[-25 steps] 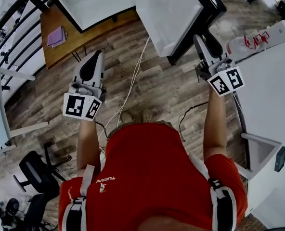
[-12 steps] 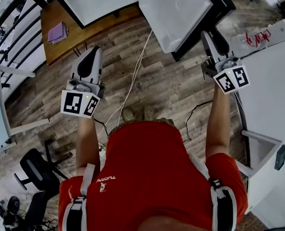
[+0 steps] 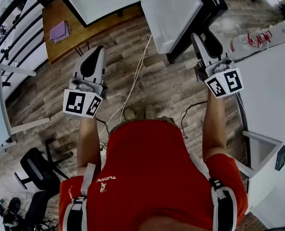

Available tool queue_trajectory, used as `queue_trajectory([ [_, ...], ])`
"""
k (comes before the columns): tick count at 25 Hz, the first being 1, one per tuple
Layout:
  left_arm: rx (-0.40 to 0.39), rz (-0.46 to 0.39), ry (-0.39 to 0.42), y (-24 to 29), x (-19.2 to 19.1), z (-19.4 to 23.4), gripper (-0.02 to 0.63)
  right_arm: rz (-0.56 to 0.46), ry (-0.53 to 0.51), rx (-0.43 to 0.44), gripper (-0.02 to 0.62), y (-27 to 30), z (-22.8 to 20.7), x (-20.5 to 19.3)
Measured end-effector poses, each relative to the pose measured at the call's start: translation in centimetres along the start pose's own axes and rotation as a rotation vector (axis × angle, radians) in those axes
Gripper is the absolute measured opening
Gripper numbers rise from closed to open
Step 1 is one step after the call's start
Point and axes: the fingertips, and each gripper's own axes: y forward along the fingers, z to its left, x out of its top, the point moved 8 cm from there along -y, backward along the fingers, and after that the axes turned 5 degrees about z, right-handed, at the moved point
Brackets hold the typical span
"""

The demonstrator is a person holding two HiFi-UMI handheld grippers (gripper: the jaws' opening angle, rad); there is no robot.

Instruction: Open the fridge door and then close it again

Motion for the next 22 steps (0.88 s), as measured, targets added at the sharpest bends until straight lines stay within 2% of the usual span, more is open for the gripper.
queue_trajectory([
  [12, -0.017, -0.008, -0.008, -0.3, -0.1, 1.2, 0.009, -0.007, -0.031, 0.060, 0.207, 5.1, 6.2, 0.0],
  [22, -0.015, -0.025, -0.009, -1.3, 0.1, 4.1, 0.009, 0.002, -0.056, 0.089, 0.236, 10.3, 10.8, 0.0],
])
